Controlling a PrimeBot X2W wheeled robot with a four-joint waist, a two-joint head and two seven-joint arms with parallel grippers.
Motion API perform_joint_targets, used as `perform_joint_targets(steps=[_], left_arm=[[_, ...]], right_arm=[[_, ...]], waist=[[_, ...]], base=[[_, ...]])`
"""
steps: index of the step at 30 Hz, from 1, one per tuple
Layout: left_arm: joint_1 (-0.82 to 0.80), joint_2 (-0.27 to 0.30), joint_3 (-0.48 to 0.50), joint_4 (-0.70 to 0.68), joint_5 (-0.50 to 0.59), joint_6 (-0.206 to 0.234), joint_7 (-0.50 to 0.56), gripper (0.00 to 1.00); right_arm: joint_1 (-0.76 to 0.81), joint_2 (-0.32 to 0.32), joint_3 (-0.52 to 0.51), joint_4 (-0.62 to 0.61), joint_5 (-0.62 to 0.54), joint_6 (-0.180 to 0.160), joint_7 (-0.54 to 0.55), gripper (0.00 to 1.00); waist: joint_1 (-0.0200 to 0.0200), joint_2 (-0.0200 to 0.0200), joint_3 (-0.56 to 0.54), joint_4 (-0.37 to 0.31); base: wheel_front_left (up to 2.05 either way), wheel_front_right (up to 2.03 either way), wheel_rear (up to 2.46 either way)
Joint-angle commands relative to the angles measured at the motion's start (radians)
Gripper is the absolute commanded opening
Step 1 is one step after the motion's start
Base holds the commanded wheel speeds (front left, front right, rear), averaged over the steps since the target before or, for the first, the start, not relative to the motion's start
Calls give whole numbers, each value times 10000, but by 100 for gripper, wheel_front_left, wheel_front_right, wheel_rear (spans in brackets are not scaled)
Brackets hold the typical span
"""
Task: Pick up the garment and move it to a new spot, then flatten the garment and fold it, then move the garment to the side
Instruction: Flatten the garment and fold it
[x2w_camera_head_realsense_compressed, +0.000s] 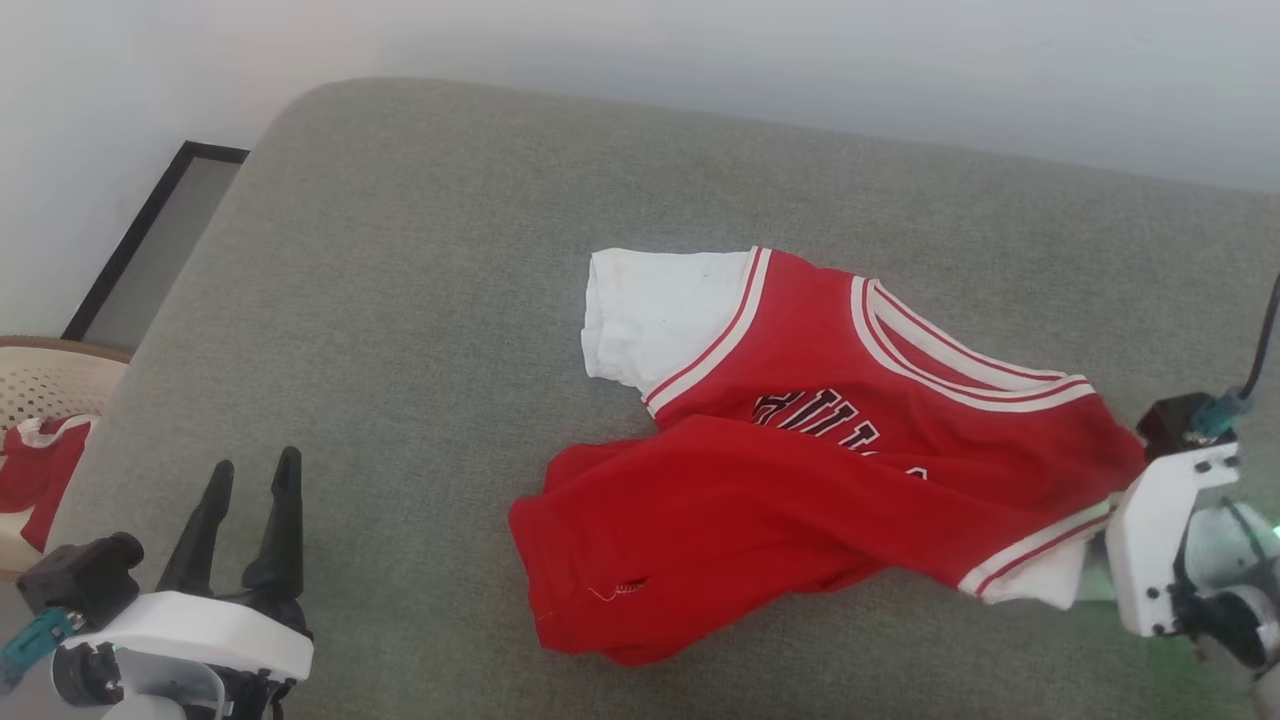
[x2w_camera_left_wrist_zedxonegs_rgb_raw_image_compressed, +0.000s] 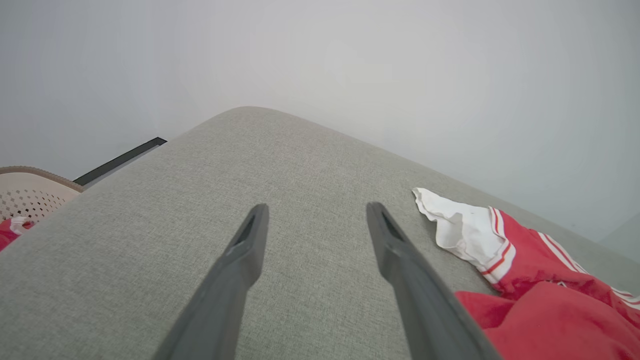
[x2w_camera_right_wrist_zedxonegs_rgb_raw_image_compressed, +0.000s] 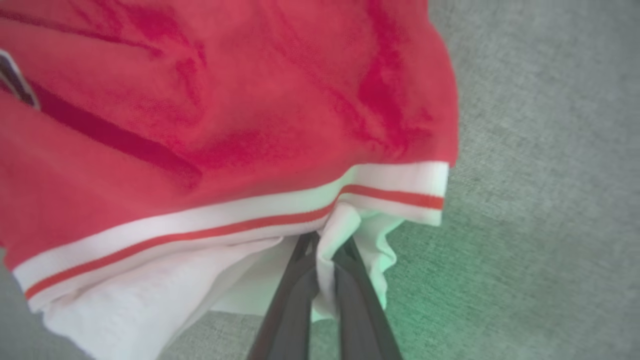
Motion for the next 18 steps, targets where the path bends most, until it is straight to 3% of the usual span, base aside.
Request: perform_joint_targets(steps=[1,10,18], left_arm=[[-129,-2,48,25,-29,-57,-54,100],[-270,-100,75,122,71,-118,-80,100],[-557,-246,-4,222,174,-211,-75,100]], right_arm=[[-108,-307,38,64,-12,-35,-25,0],[-881,-1491,-137,-251,-32,-24,-83,0],[-1792,-2195,-448,719,-427,-23,-699,0]], waist=[[0,-1,20,-28],[0,-1,191,-132],[0,-1,490,-107]], base=[[0,0,0],[0,0,0],[0,0,0]])
